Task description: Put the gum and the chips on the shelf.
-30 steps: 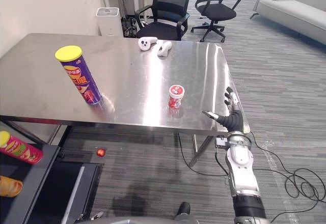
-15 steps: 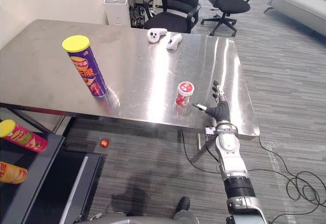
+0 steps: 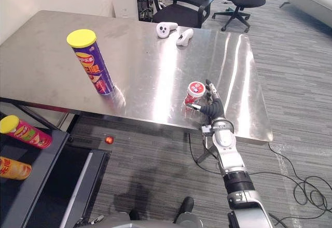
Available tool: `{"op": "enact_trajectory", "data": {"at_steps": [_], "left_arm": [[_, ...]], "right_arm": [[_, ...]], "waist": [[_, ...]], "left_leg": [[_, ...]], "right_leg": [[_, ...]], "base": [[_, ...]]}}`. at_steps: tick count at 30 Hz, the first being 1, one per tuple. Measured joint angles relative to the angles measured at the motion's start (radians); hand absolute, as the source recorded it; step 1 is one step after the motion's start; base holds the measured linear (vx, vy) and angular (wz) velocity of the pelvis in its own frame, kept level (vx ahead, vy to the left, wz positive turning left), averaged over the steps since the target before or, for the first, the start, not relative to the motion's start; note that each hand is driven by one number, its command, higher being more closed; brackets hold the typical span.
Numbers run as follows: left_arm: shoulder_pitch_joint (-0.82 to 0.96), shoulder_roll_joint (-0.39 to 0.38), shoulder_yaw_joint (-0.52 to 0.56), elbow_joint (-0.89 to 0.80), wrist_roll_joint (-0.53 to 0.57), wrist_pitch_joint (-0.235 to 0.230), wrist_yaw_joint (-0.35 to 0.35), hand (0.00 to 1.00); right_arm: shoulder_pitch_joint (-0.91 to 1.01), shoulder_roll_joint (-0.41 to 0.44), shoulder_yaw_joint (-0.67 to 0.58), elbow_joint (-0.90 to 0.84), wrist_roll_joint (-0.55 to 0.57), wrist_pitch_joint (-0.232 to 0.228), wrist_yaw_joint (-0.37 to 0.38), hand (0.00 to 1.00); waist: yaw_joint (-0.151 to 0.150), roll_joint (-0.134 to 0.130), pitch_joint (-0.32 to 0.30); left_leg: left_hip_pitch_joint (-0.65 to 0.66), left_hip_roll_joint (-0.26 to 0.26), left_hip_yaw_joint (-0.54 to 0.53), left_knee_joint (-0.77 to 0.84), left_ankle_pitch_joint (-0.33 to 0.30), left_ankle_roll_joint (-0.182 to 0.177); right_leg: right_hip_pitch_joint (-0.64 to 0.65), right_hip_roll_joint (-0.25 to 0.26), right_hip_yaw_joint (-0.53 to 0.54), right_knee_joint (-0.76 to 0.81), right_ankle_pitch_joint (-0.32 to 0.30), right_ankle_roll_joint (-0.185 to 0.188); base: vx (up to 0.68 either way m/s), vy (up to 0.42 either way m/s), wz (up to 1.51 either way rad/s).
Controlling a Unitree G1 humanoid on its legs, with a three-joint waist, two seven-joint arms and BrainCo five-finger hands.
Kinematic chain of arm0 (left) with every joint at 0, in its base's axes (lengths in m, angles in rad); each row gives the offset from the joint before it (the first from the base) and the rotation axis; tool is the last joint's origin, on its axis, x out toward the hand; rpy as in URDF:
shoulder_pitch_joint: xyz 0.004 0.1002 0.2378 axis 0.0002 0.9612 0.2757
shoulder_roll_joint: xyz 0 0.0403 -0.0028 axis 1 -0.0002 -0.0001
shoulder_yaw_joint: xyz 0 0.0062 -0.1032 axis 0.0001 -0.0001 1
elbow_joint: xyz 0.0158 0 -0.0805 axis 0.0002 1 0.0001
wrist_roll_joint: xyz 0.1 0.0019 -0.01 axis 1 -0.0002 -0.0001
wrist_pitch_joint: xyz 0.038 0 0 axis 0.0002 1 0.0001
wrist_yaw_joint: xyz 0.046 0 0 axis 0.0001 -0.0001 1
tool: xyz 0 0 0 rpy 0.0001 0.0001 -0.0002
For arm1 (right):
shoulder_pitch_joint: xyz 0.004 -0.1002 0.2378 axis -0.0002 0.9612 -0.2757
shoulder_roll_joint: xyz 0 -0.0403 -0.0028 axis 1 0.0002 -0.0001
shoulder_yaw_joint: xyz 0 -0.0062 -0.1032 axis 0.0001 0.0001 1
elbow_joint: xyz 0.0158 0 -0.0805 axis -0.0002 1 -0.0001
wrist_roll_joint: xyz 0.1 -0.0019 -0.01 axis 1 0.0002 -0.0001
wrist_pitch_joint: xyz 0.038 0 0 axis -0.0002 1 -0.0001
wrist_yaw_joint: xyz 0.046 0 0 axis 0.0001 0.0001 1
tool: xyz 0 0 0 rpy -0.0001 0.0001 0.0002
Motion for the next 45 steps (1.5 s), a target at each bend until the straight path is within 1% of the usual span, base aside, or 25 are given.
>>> {"op": "enact_trajectory", "data": {"at_steps": [5, 6, 15, 21, 31, 37, 40, 42, 45], "left_arm": [[0.0, 0.0, 0.001, -0.012, 0.0, 0.0, 0.008, 0.0], [0.0, 0.0, 0.001, -0.012, 0.0, 0.0, 0.011, 0.0], [0.0, -0.001, 0.002, -0.017, 0.0, 0.0, 0.017, 0.0], [0.0, -0.002, 0.013, -0.02, 0.0, 0.002, 0.022, 0.0], [0.0, -0.001, 0.021, -0.022, 0.003, 0.002, 0.022, 0.0], [0.0, -0.001, 0.024, -0.026, 0.007, 0.002, 0.021, 0.0], [0.002, 0.0, 0.03, -0.029, 0.013, 0.002, 0.02, 0.0], [0.002, 0.001, 0.03, -0.028, 0.013, 0.002, 0.018, 0.0], [0.003, 0.001, 0.028, -0.028, 0.013, 0.002, 0.014, 0.0]], "right_arm": [[-0.045, 0.0, 0.027, 0.0, 0.0, 0.0, -0.002, 0.0], [-0.048, 0.0, 0.028, 0.0, 0.0, 0.0, -0.002, 1.0], [-0.051, 0.002, 0.028, 0.0, -0.001, 0.012, -0.022, 1.0], [-0.054, 0.023, 0.025, -0.001, 0.0, 0.02, -0.039, 1.0], [-0.054, 0.024, 0.024, -0.013, 0.0, 0.023, -0.044, 1.0], [-0.011, 0.021, 0.011, -0.17, 0.0, 0.022, -0.033, 1.0], [0.04, 0.019, 0.005, -0.272, 0.001, 0.017, -0.006, 1.0], [0.091, 0.013, 0.004, -0.344, 0.002, 0.004, 0.02, 1.0], [0.14, 0.009, -0.004, -0.394, 0.003, -0.006, 0.043, 1.0]], "waist": [[0.003, -0.006, 0.021], [0.006, -0.007, 0.021], [0.025, -0.008, 0.022], [0.028, -0.01, 0.023], [0.027, -0.019, 0.029], [0.024, -0.021, 0.029], [0.023, -0.024, 0.028], [0.021, -0.03, 0.028], [0.018, -0.033, 0.026]], "left_leg": [[-0.001, -0.004, 0.0, 0.001, 0.001, 0.002], [-0.001, -0.004, 0.0, 0.001, 0.001, 0.002], [-0.001, -0.011, -0.002, 0.0, 0.001, 0.002], [-0.001, -0.011, -0.002, 0.0, 0.001, 0.002], [0.014, -0.01, 0.003, -0.002, 0.001, 0.002], [0.023, -0.009, 0.002, -0.002, 0.001, 0.002], [0.034, -0.009, 0.002, -0.002, 0.001, 0.002], [0.033, -0.011, 0.001, -0.001, 0.001, 0.002], [0.033, -0.013, 0.002, 0.0, 0.002, 0.004]], "right_leg": [[0.0, -0.004, 0.0, 0.0, 0.002, 0.002], [0.0, -0.004, 0.0, 0.0, 0.002, 0.002], [0.0, -0.006, 0.0, 0.0, 0.002, 0.002], [0.001, -0.006, 0.0, 0.0, 0.002, 0.002], [0.01, -0.005, 0.006, 0.0, 0.002, 0.002], [0.018, -0.006, 0.008, 0.0, 0.002, 0.002], [0.029, -0.007, 0.009, 0.0, 0.002, 0.002], [0.028, -0.01, 0.009, 0.0, 0.002, 0.003], [0.028, -0.012, 0.011, 0.001, 0.004, 0.006]], "base": [[0.0, 0.0, 0.01], [0.0, 0.0, 0.0], [0.0, 0.0, 0.0], [0.0, 0.0, 0.0], [0.0, 0.0, -0.01], [0.0, 0.0, -0.01], [0.0, 0.0, 0.0], [0.0, 0.0, 0.0], [0.0, 0.0, 0.0]]}}
